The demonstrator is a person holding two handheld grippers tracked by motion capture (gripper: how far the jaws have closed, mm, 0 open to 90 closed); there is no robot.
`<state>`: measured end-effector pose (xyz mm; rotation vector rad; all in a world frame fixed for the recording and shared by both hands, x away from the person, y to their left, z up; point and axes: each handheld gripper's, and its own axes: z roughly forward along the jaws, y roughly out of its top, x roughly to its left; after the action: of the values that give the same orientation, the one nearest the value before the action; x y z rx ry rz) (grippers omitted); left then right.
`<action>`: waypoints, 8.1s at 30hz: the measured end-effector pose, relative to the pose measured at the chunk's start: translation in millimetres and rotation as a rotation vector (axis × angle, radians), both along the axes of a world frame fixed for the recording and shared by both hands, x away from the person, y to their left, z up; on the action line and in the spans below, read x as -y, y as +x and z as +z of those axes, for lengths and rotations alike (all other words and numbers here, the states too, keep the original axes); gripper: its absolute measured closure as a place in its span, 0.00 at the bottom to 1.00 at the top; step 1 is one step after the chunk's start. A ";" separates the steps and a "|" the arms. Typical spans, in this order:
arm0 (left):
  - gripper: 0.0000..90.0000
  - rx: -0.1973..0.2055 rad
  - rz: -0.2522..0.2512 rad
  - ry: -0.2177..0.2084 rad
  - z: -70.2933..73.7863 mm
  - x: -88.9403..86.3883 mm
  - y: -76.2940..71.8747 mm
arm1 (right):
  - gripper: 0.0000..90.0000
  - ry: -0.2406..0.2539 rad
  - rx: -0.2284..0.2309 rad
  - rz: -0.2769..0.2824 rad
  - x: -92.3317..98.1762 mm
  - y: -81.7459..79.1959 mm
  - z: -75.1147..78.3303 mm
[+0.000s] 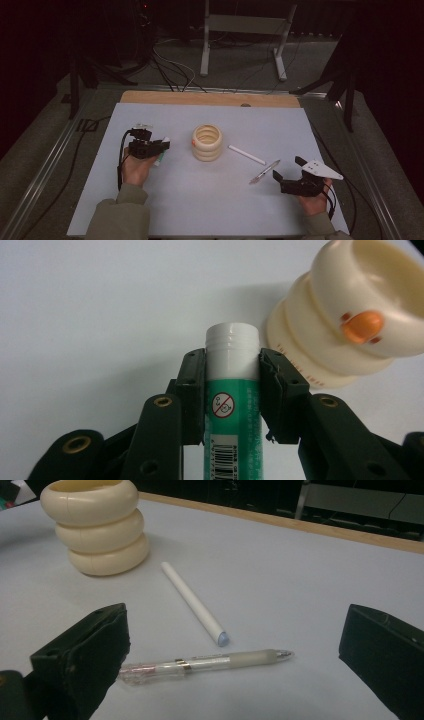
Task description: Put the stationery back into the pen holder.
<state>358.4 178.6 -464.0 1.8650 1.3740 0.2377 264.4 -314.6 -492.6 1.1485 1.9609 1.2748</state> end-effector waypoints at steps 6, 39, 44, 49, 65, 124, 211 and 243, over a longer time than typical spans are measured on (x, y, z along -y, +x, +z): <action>0.73 0.031 -0.018 0.001 12.7 7.2 2.4 | 0.00 -0.001 0.000 0.004 -0.2 0.1 -0.1; 0.73 0.127 -0.111 -0.084 52.5 41.5 20.8 | 0.00 -0.001 -0.002 0.006 -0.4 0.2 -0.2; 0.73 0.132 -0.143 -0.113 53.7 44.5 24.0 | 0.00 -0.001 -0.003 0.005 -0.4 0.3 -0.4; 0.73 0.139 -0.158 -0.118 55.0 47.1 26.9 | 0.00 -0.002 -0.003 0.006 -0.7 0.4 -0.5; 0.73 0.172 -0.224 -0.150 57.0 59.9 32.8 | 0.00 -0.003 -0.004 0.003 -0.4 0.3 -0.3; 0.73 0.204 -0.266 -0.142 51.6 104.1 48.0 | 0.00 0.005 0.003 0.002 0.0 -0.9 0.6; 0.41 0.133 -0.294 -0.065 11.4 119.0 38.5 | 0.00 0.003 0.003 0.003 0.1 -0.8 0.4; 0.00 0.230 -0.233 -0.138 31.6 80.3 24.0 | 0.00 0.000 0.002 0.006 -0.3 -0.5 0.0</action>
<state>382.4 98.2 -432.4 1.8017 0.9842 0.2245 263.9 -314.3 -492.7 1.1414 1.9645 1.2781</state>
